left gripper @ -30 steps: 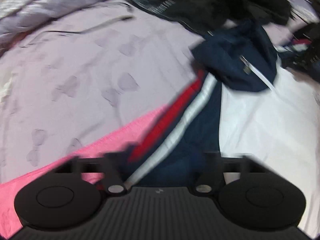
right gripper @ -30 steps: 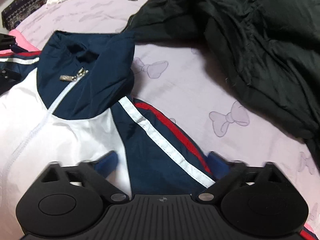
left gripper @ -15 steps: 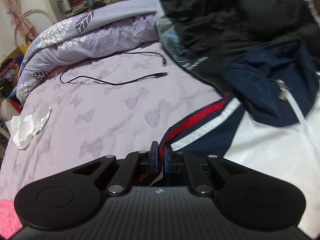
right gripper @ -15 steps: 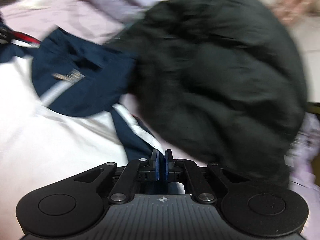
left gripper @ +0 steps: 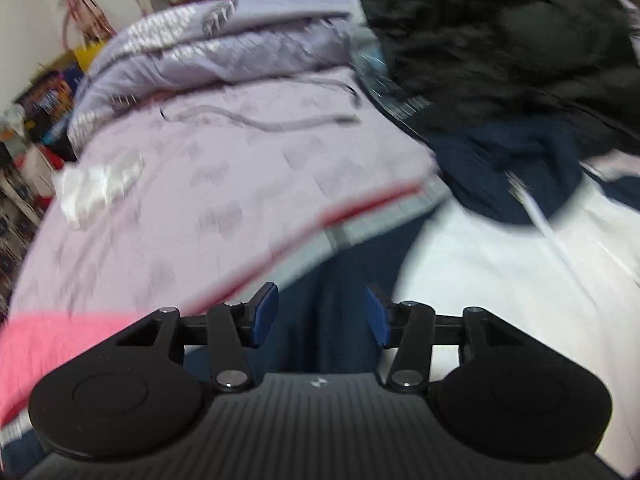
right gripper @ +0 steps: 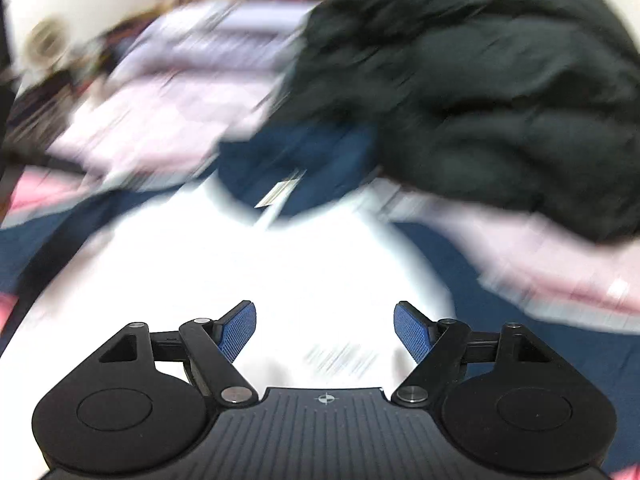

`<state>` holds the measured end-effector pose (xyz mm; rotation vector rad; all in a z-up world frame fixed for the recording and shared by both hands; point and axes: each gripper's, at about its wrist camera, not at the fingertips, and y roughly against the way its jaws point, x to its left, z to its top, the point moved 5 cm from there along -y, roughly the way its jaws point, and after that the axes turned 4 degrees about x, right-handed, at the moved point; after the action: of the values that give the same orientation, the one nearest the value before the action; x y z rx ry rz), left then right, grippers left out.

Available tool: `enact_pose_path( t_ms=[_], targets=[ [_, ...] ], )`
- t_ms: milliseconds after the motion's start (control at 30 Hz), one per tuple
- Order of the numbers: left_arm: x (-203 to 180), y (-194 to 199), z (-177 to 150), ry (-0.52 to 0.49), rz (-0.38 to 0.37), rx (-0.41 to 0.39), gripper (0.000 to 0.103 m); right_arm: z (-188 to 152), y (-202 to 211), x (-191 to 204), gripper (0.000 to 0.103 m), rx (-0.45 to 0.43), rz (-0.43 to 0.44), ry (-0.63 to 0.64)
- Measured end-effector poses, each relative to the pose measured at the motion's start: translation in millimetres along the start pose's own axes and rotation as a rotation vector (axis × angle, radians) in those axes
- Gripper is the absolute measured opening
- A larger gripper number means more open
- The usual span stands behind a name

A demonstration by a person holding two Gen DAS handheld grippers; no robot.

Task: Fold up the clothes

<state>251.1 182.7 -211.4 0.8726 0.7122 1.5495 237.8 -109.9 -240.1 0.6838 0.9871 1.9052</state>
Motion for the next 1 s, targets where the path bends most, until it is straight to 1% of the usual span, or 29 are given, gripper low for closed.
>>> enact_pose_path(
  t_ms=[67, 100, 133, 167, 200, 267, 300, 333, 400, 467, 500, 567, 600, 633, 667, 700, 733, 767, 800, 833, 867, 900, 933, 967, 1000],
  targets=[
    [-13, 19, -39, -0.053, -0.040, 0.077, 0.057, -51, 3, 34, 0.076, 0.157, 0.036, 0.021],
    [-19, 28, -59, -0.079, -0.055, 0.123, 0.057, -78, 10, 47, 0.078, 0.202, 0.030, 0.038],
    [-24, 36, -80, -0.090, -0.067, 0.175, 0.057, -103, 24, 56, 0.078, 0.185, 0.013, 0.066],
    [-29, 44, -102, -0.101, -0.079, 0.228, 0.057, -126, 38, 65, 0.078, 0.188, -0.003, 0.099],
    [-33, 53, -122, -0.107, -0.093, 0.277, 0.057, -144, 51, 70, 0.078, 0.220, -0.015, 0.120],
    [-36, 73, -157, -0.091, -0.119, 0.339, 0.057, -173, 78, 68, 0.078, 0.313, -0.047, 0.063],
    [-36, 84, -171, -0.078, -0.118, 0.362, 0.057, -183, 92, 65, 0.078, 0.344, -0.064, 0.016],
    [-35, 93, -183, -0.052, -0.120, 0.387, 0.057, -190, 106, 60, 0.078, 0.355, -0.082, -0.039],
    [-34, 109, -203, 0.025, -0.144, 0.437, 0.059, -203, 133, 51, 0.079, 0.376, -0.119, -0.145],
    [-35, 117, -219, 0.111, -0.177, 0.476, 0.059, -213, 147, 47, 0.080, 0.391, -0.148, -0.235],
    [-35, 121, -226, 0.152, -0.195, 0.492, 0.059, -218, 151, 47, 0.080, 0.384, -0.144, -0.281],
    [-40, 118, -238, 0.214, -0.241, 0.518, 0.060, -224, 146, 47, 0.080, 0.377, -0.120, -0.354],
    [-42, 116, -243, 0.241, -0.250, 0.527, 0.062, -224, 141, 47, 0.080, 0.378, -0.099, -0.372],
    [-43, 112, -243, 0.261, -0.254, 0.531, 0.071, -223, 133, 50, 0.080, 0.377, -0.077, -0.381],
    [-44, 108, -244, 0.282, -0.257, 0.535, 0.078, -224, 126, 52, 0.081, 0.383, -0.061, -0.388],
    [-45, 105, -244, 0.297, -0.257, 0.540, 0.079, -228, 121, 52, 0.081, 0.396, -0.062, -0.391],
    [-48, 105, -243, 0.290, -0.241, 0.545, 0.078, -230, 118, 53, 0.080, 0.405, -0.075, -0.391],
    [-50, 108, -240, 0.267, -0.215, 0.540, 0.057, -229, 117, 54, 0.072, 0.417, -0.093, -0.380],
    [-53, 114, -236, 0.244, -0.204, 0.520, 0.043, -224, 119, 58, 0.048, 0.433, -0.110, -0.353],
    [-55, 121, -232, 0.228, -0.198, 0.506, 0.017, -218, 123, 62, 0.036, 0.442, -0.127, -0.317],
    [-56, 126, -230, 0.229, -0.205, 0.507, 0.017, -213, 129, 66, 0.024, 0.449, -0.155, -0.276],
    [-58, 131, -228, 0.230, -0.213, 0.508, 0.017, -209, 135, 68, 0.022, 0.455, -0.179, -0.244],
    [-59, 135, -227, 0.228, -0.221, 0.514, 0.018, -209, 140, 67, 0.022, 0.461, -0.196, -0.224],
    [-63, 136, -230, 0.219, -0.227, 0.532, 0.022, -209, 145, 67, 0.022, 0.467, -0.213, -0.203],
    [-66, 134, -236, 0.209, -0.232, 0.554, 0.024, -211, 148, 65, 0.022, 0.477, -0.230, -0.190]
  ],
)
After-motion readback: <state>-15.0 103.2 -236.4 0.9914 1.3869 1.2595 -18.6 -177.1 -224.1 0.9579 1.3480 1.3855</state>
